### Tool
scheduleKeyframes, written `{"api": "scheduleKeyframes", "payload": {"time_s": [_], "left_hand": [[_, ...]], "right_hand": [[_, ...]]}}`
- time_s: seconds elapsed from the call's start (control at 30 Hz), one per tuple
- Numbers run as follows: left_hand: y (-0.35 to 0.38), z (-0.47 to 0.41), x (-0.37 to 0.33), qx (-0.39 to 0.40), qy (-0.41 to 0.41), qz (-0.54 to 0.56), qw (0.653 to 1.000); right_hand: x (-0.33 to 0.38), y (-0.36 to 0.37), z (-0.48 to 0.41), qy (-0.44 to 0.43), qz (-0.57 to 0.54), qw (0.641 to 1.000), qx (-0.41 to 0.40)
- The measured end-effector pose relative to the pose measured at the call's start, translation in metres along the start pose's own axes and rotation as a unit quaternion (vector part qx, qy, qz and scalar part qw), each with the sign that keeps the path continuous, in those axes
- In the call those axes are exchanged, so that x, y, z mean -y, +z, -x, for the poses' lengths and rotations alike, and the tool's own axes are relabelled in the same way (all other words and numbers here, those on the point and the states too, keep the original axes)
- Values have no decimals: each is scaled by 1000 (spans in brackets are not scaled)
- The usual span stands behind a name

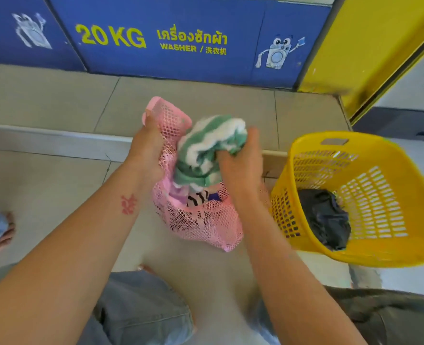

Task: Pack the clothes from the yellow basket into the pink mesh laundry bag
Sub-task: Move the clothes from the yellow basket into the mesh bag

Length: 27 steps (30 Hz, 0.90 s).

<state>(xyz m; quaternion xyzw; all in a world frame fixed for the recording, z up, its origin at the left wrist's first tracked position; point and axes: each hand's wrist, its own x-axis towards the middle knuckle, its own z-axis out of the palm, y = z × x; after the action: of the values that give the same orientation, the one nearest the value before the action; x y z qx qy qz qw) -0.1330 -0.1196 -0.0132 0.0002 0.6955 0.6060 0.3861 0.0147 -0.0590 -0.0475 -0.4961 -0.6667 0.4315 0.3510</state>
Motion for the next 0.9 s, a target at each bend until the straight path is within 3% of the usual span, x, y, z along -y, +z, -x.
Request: {"api": "scheduleKeyframes", "payload": {"time_s": [0.07, 0.13, 0.27, 0.33, 0.43, 0.5, 0.6, 0.7, 0.9], "left_hand": [[2, -2, -2, 18, -9, 3, 1000], [4, -3, -1, 37, -15, -8, 999], [-2, -8, 5, 44, -29, 4, 999], [-8, -16, 1, 40, -26, 34, 998], [-14, -22, -7, 35, -13, 72, 997], [-14, -19, -8, 50, -14, 76, 996], [-17, -9, -12, 72, -4, 101, 992], [-17, -1, -21, 102, 11, 117, 988], [1, 6, -12, 66, -14, 43, 997]], "right_hand": [[-27, 44, 26, -88, 92, 991, 40], [-56, 76, 36, -181, 205, 952, 136], [-83, 102, 19, -315, 438, 778, 322], [-81, 101, 16, -356, 443, 746, 348], [-83, 95, 20, -394, 390, 745, 372], [-83, 90, 17, -325, 421, 757, 379], [-77, 81, -5, -174, 529, 745, 368], [-73, 62, -30, -113, 560, 733, 368], [-82, 26, -30, -99, 485, 794, 352]]}}
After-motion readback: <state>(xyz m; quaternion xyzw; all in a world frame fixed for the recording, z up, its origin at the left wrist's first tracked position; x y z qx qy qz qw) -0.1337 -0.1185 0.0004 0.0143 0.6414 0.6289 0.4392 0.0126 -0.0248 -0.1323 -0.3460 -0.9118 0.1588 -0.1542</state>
